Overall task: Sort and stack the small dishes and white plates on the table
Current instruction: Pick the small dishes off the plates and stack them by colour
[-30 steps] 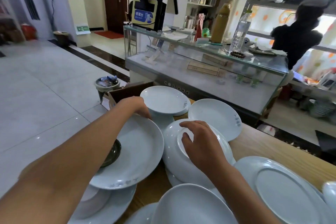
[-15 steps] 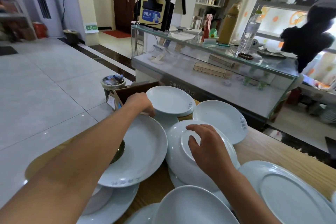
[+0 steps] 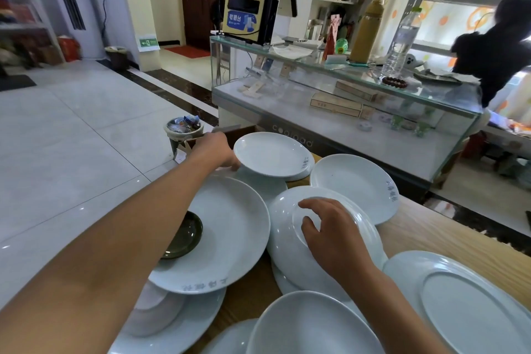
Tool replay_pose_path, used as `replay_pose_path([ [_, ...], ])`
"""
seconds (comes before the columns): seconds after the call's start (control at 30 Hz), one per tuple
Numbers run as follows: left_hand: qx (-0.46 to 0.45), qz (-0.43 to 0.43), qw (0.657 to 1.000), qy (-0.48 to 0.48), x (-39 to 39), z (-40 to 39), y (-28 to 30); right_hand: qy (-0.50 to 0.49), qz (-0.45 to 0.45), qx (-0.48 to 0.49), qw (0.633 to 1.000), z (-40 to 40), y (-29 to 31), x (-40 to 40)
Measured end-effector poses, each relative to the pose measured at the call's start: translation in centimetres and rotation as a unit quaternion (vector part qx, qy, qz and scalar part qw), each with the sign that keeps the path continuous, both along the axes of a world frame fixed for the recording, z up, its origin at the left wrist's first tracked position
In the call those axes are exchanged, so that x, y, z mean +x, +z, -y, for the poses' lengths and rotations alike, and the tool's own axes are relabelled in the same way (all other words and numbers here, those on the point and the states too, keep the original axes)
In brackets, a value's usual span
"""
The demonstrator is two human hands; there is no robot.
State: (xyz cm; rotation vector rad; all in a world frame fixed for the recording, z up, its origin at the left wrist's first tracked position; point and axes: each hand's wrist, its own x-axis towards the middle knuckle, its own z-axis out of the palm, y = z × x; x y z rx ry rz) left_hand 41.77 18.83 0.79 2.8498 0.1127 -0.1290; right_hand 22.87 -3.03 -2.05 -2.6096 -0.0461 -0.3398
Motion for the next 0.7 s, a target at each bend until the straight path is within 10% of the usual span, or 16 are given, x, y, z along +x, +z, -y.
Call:
replay_pose_path([
  [0.27,0.044,0.071,0.996,-0.030,-0.5,-1.5,2.5,0.006,0.005,0.000,1.000,-0.8,0.4,-0.5],
  [0.53,-0.340,-0.019,0.931,-0.133,-10.6,0.7,6.6,0.005,0.025,0.080,0.996,-2.9,4.0,-4.2],
  [0.7,-0.419,-0.015,0.881,-0.218,-19.9,5.7,7.9,-0.023,0.079,0.276,0.958,-0.6,6.0,-10.9],
])
